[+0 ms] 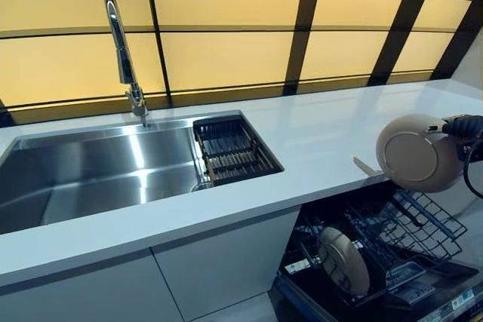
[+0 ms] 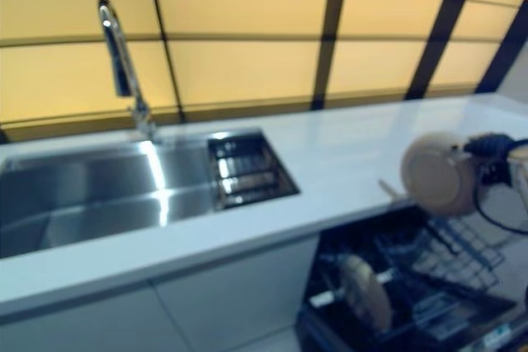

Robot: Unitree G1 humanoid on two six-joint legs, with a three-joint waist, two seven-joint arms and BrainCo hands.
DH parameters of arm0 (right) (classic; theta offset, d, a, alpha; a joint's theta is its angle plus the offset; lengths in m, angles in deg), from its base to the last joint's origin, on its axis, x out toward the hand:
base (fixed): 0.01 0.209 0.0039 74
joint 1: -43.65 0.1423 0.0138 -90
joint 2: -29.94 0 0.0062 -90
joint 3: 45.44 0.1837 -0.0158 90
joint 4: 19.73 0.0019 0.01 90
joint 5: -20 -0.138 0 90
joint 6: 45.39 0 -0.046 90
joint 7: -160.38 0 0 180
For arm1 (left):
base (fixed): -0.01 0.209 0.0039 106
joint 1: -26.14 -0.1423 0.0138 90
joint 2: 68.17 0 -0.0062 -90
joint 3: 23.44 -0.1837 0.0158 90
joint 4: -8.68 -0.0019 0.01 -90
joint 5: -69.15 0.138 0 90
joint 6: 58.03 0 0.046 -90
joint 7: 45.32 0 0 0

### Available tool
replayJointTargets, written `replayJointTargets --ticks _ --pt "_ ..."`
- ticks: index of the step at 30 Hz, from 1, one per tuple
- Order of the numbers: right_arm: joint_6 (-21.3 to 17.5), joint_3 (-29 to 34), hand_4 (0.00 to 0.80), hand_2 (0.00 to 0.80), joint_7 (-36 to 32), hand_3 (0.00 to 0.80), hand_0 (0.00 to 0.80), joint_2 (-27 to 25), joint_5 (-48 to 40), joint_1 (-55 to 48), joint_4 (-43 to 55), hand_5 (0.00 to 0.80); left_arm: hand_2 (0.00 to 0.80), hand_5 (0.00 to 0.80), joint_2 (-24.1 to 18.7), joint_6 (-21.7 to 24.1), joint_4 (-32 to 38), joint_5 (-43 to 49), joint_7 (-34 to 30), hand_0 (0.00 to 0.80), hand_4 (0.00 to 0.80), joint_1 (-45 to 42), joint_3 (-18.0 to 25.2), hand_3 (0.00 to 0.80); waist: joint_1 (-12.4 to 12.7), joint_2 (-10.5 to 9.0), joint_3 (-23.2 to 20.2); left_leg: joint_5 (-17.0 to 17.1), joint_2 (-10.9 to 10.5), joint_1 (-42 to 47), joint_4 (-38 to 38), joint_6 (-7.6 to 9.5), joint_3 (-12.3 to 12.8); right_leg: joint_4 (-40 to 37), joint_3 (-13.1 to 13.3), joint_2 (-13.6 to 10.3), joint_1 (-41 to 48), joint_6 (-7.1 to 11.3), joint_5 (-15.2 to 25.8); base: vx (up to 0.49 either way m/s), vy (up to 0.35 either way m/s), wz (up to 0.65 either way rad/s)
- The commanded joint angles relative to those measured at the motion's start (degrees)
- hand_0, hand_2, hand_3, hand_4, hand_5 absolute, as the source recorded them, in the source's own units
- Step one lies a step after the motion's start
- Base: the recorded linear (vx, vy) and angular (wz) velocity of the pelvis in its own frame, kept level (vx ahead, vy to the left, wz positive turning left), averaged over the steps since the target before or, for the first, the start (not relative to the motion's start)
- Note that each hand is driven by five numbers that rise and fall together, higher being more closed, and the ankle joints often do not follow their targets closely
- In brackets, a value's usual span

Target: Take plates into dishwasher

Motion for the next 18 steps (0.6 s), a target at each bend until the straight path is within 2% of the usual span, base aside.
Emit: replayJointTargets --ticks 1,9,18 --pt "-3.5 3.8 0.8 0.8 -0.8 0.8 0.8 -4.1 2.9 -0.2 1.0 0.8 0.0 0.0 -4.4 2.4 -3.0 3.0 -0.7 0.0 0.0 1.6 1.3 0.0 1.0 -2.95 0.2 -5.2 -1.8 3.4 0.2 2.17 -0.8 0.6 0.2 -0.7 -0.6 2.63 1.8 -0.006 -0.012 -0.12" --pt "-3.5 9.3 0.8 0.8 -3.7 0.8 0.8 -4.1 6.0 -8.2 1.5 0.8 0.0 0.0 -5.1 3.4 -3.2 3.4 -0.8 0.0 0.0 1.3 2.4 0.0 0.4 -3.06 1.0 -5.1 -1.7 3.2 0.2 2.29 -0.5 0.8 0.4 -0.6 -1.1 2.75 1.9 -0.005 -0.006 -0.03" --pt "-6.9 14.7 0.8 0.8 -6.9 0.8 0.8 -2.3 10.1 -18.7 4.4 0.8 0.0 0.0 -6.3 4.2 -2.9 3.8 -2.1 0.0 0.0 1.2 3.8 0.0 -0.3 -2.83 2.1 -5.1 -1.6 3.0 0.2 2.47 -0.1 0.8 0.6 -0.7 -1.6 3.04 2.2 -0.018 -0.012 -0.03"
